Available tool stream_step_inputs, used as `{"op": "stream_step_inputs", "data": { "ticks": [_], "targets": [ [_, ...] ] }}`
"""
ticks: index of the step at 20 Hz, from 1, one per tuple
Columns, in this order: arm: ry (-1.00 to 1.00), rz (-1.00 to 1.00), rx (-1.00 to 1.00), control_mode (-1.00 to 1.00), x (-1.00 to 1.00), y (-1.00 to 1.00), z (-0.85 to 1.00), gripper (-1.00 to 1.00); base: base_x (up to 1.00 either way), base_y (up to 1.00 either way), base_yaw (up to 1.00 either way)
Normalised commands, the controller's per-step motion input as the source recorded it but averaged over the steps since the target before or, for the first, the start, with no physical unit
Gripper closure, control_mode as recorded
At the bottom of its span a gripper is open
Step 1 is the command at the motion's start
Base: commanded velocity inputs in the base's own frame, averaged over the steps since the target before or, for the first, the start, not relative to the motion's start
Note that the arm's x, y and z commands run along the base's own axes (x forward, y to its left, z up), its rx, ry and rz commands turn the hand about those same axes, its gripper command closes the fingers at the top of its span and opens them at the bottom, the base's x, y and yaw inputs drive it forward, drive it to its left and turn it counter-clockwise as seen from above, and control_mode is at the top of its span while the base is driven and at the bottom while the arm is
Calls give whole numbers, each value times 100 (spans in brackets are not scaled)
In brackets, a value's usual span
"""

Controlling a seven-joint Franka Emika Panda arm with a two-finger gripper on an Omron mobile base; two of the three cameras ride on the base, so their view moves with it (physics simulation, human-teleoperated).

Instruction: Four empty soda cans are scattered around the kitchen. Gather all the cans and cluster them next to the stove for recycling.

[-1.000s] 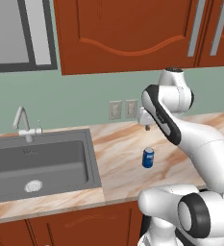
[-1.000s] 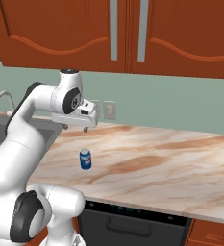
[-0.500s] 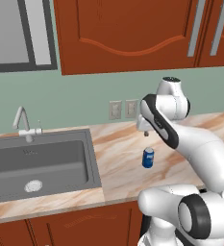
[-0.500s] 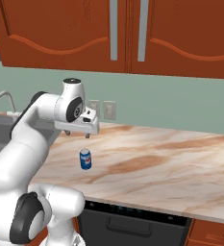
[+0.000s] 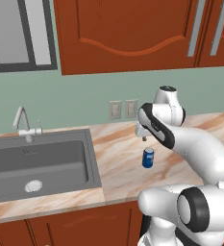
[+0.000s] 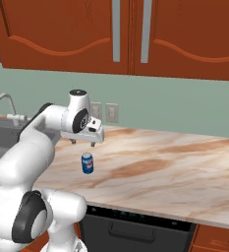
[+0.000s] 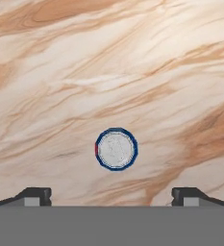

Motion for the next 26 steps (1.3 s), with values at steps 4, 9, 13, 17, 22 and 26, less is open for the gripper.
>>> {"op": "stream_step_inputs", "data": {
  "ticks": [4,9,13,17,22,26],
  "targets": [
    [0,0,0,-100,17,-2,-29,-100,0,0,0],
    [1,0,0,-100,0,0,-16,-100,0,0,0],
    [0,0,0,-100,0,0,-19,-100,0,0,0],
    [0,0,0,-100,0,0,-21,-100,0,0,0],
    [0,0,0,-100,0,0,-23,-100,0,0,0],
    [0,0,0,-100,0,0,-21,-100,0,0,0]
  ]
}}
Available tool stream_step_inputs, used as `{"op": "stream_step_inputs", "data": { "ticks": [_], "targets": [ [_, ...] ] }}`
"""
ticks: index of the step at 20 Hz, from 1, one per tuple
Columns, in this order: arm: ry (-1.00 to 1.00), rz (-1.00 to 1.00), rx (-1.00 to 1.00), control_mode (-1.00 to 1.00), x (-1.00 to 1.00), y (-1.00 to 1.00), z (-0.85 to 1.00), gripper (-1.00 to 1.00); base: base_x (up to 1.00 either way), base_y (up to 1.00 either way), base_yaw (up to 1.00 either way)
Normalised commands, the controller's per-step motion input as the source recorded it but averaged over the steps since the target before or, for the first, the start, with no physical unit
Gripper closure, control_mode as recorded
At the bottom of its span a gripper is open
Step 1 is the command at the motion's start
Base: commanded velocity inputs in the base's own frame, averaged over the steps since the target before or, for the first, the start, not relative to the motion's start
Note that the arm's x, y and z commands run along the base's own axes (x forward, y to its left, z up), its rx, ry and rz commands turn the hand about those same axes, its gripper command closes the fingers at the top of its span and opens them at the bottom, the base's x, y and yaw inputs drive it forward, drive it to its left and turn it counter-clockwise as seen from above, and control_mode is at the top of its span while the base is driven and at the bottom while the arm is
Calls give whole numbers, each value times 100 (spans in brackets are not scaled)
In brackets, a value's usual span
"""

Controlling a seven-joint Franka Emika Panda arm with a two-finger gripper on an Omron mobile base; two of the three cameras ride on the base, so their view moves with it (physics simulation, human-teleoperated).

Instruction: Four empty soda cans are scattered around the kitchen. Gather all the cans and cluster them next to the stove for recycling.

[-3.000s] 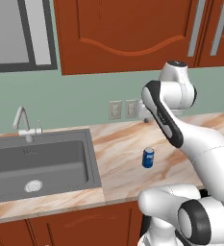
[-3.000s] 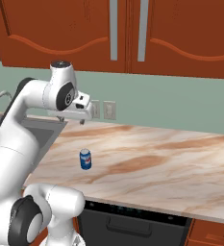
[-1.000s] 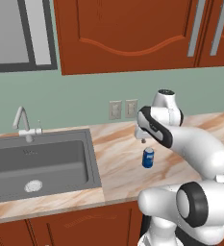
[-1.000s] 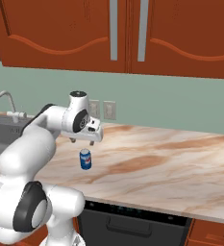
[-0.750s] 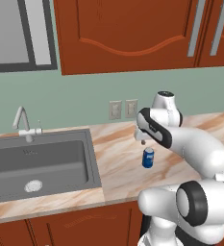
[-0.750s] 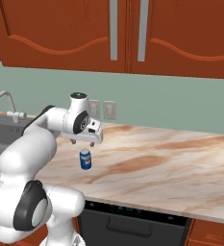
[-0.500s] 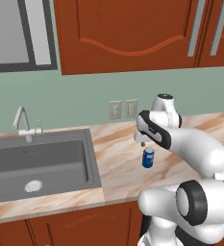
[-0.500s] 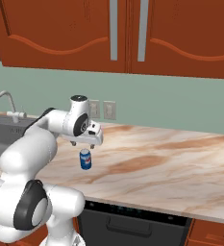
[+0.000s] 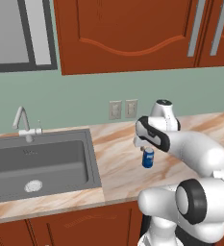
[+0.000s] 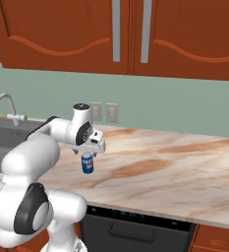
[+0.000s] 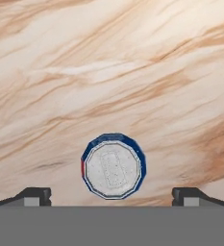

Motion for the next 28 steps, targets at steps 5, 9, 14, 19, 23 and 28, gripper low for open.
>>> {"op": "stream_step_inputs", "data": {
  "ticks": [5,9,14,19,23,28],
  "targets": [
    [1,0,0,-100,0,0,-18,-100,0,0,0],
    [2,0,0,-100,0,0,-15,-100,0,0,0],
    [2,0,0,-100,0,0,-14,-100,0,0,0],
    [2,0,0,-100,0,0,-10,-100,0,0,0],
    [0,0,0,-100,0,0,-5,-100,0,0,0],
    [0,0,0,-100,1,0,-7,-100,0,0,0]
  ]
}}
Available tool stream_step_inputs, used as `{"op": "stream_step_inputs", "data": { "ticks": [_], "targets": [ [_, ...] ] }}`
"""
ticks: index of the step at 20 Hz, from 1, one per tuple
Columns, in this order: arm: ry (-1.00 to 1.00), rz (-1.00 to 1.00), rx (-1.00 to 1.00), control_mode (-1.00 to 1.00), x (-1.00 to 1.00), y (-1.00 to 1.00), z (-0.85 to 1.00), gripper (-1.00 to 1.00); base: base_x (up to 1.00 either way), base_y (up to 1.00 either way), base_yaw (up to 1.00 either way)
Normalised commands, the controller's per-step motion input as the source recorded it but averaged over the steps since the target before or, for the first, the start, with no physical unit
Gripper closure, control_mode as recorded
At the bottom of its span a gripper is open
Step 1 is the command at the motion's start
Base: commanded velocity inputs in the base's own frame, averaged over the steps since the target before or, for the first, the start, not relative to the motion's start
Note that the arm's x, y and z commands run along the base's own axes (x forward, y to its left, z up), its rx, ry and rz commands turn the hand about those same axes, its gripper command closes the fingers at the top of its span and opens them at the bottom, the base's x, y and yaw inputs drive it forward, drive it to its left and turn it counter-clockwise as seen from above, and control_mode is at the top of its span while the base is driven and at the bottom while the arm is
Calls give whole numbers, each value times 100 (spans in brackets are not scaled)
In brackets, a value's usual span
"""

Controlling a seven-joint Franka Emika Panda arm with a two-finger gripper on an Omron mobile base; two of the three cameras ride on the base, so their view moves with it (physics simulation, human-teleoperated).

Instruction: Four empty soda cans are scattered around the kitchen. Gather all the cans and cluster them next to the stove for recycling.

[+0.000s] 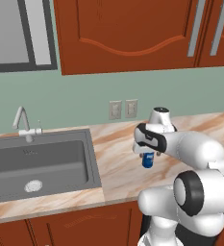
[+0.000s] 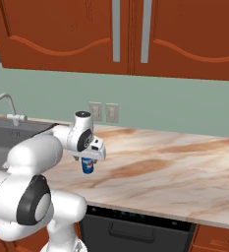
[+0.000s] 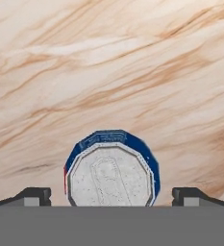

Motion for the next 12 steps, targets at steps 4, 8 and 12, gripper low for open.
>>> {"op": "stream_step_inputs", "data": {
  "ticks": [4,8,12],
  "targets": [
    [0,0,0,-100,3,0,-7,-100,0,0,0],
    [0,0,0,-100,4,0,-4,-100,0,0,0],
    [1,0,0,-100,11,0,-6,-100,0,0,0]
  ]
}}
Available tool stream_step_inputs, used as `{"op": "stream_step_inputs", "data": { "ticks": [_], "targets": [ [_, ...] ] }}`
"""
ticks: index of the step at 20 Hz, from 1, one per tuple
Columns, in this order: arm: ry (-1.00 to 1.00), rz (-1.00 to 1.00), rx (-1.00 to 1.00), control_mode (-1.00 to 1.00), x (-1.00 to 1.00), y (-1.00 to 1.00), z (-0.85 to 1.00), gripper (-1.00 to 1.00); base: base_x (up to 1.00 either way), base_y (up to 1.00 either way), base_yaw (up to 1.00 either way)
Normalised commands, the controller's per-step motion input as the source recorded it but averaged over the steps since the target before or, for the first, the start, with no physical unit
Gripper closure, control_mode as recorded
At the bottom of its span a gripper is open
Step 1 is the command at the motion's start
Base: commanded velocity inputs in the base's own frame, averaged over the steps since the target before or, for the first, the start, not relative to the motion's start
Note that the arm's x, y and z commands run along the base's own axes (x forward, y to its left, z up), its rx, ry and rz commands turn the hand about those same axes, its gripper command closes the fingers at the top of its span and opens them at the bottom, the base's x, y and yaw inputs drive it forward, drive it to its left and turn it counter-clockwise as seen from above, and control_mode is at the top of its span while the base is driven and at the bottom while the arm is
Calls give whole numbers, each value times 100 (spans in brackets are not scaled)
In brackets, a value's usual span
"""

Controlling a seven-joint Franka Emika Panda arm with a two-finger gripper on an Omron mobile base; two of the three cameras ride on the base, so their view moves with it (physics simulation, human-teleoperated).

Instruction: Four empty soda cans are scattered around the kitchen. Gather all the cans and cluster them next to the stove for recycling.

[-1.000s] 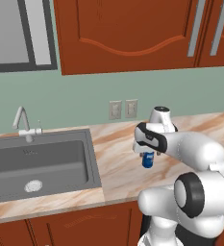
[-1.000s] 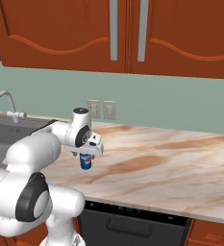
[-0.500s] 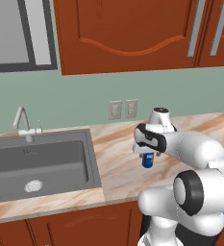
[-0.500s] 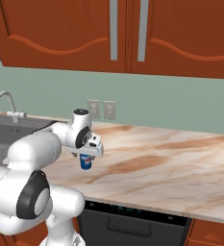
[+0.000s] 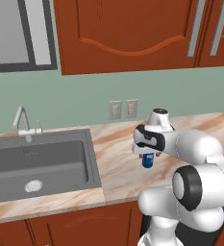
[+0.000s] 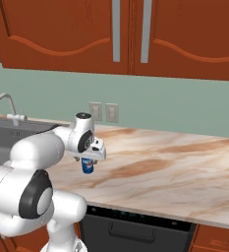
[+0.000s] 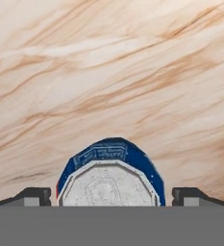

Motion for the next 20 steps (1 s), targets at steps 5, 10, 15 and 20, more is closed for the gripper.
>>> {"op": "stream_step_inputs", "data": {
  "ticks": [5,10,15,20],
  "targets": [
    [1,0,0,-100,9,0,-1,-100,0,0,0],
    [1,0,0,-100,3,0,0,-100,0,0,0],
    [3,0,0,-100,0,0,-8,-100,0,0,0],
    [2,0,0,-100,0,0,-7,100,0,0,0]
  ]
}}
